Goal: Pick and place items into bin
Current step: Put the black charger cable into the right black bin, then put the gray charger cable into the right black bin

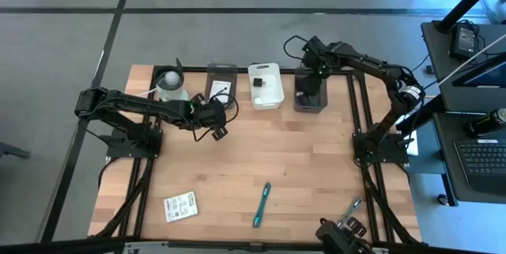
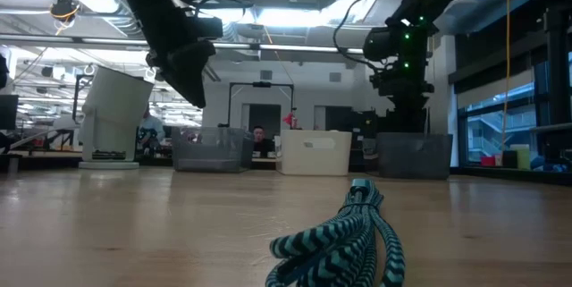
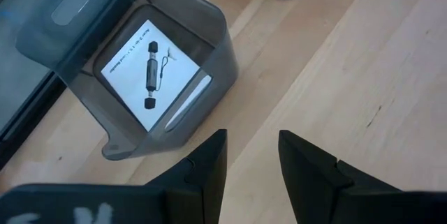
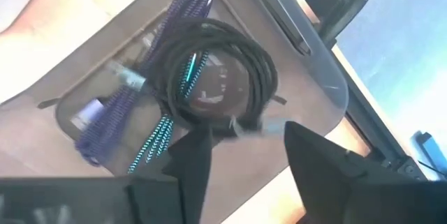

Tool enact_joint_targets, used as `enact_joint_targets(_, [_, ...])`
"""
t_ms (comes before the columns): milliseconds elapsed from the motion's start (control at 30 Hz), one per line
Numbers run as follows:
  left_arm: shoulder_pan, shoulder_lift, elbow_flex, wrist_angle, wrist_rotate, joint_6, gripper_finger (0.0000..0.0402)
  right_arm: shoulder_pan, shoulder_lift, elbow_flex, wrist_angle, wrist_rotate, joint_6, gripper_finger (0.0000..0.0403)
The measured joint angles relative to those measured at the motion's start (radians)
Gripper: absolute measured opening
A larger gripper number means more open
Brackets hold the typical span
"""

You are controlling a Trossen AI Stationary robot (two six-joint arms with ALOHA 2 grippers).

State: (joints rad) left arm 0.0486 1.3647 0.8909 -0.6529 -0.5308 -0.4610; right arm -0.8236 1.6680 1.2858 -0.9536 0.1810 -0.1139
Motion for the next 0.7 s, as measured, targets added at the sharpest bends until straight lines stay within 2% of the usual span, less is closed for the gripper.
enact_joint_targets(200, [0.000, 0.000, 0.000, 0.000, 0.000, 0.003, 0.0125, -0.002, -0.011, 0.000, -0.010, 0.005, 0.008, 0.0228])
enact_joint_targets(400, [-0.002, 0.000, 0.000, -0.002, 0.025, 0.071, 0.0125, -0.002, -0.106, 0.054, -0.096, 0.003, 0.113, 0.0236])
enact_joint_targets(467, [-0.006, 0.000, 0.000, -0.011, 0.074, 0.144, 0.0125, 0.008, -0.154, 0.082, -0.130, -0.033, 0.183, 0.0236])
enact_joint_targets(567, [-0.008, 0.000, 0.000, -0.025, 0.148, 0.242, 0.0125, 0.046, -0.236, 0.094, -0.139, -0.143, 0.317, 0.0236])
enact_joint_targets(700, [-0.008, 0.000, 0.000, -0.030, 0.215, 0.343, 0.0125, 0.159, -0.329, 0.083, -0.141, -0.216, 0.480, 0.0236])
